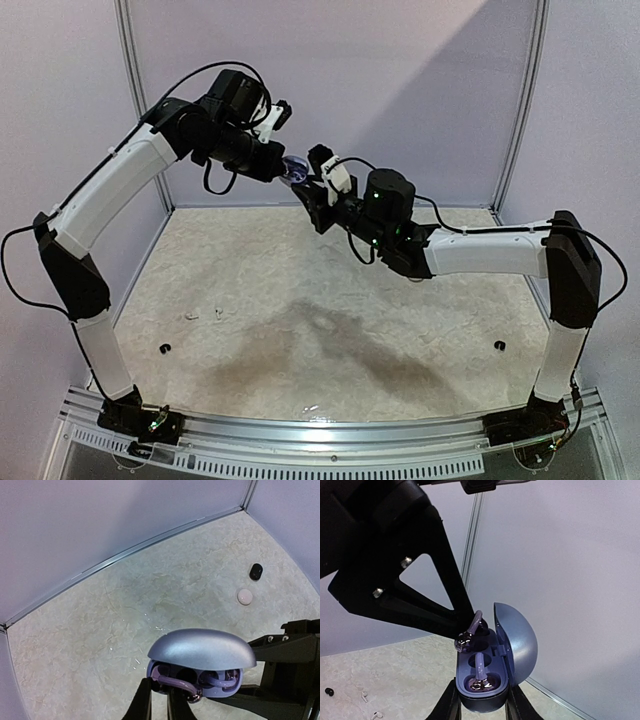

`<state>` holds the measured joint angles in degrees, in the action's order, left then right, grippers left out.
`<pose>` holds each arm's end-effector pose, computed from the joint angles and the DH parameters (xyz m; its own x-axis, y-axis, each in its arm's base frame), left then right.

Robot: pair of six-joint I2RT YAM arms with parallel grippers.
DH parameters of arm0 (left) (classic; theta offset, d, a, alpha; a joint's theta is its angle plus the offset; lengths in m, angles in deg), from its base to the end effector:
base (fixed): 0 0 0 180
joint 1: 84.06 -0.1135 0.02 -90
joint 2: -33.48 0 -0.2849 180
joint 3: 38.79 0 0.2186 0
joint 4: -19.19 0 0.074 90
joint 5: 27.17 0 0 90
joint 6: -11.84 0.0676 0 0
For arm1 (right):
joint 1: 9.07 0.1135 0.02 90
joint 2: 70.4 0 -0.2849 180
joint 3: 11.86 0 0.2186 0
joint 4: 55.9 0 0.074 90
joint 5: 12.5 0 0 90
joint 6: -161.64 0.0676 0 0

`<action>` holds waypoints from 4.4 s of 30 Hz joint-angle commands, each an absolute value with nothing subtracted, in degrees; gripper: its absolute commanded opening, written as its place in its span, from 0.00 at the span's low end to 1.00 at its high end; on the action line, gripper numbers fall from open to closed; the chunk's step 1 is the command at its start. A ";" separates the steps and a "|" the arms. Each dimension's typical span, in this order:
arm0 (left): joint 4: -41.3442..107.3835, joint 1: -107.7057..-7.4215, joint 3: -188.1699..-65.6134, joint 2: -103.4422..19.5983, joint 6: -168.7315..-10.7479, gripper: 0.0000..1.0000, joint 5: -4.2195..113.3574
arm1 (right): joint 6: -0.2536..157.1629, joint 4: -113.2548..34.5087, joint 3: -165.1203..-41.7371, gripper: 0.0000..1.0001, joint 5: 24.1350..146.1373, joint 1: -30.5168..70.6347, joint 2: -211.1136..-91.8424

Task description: Insert the wireless bluetooth earbuds into the charging case

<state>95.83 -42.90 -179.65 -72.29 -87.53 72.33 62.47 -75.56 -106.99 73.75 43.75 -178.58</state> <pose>0.2946 -0.2427 0.4200 -0.5832 0.2966 -0.7562 0.4674 0.8839 -0.0138 0.2829 0.3657 0.3511 0.1891 -0.0138 -0.9819 -0.7350 0.6610 -0.1509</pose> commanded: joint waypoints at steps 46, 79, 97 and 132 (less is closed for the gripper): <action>91.75 -40.92 -176.54 -73.22 -85.77 0.00 77.67 | 69.05 -80.14 -107.34 0.00 73.94 43.95 -179.50; 98.02 -40.99 -180.14 -72.67 -80.31 0.31 74.01 | 73.67 -85.08 -102.52 0.00 74.97 42.04 -177.71; 102.46 -47.28 -180.99 -68.67 -67.61 0.26 37.01 | 72.26 -89.86 -94.94 0.00 95.86 39.57 -170.54; 74.59 -50.17 -153.92 -51.41 -65.27 0.04 29.20 | 68.92 -84.22 -95.47 0.00 101.84 39.62 -166.37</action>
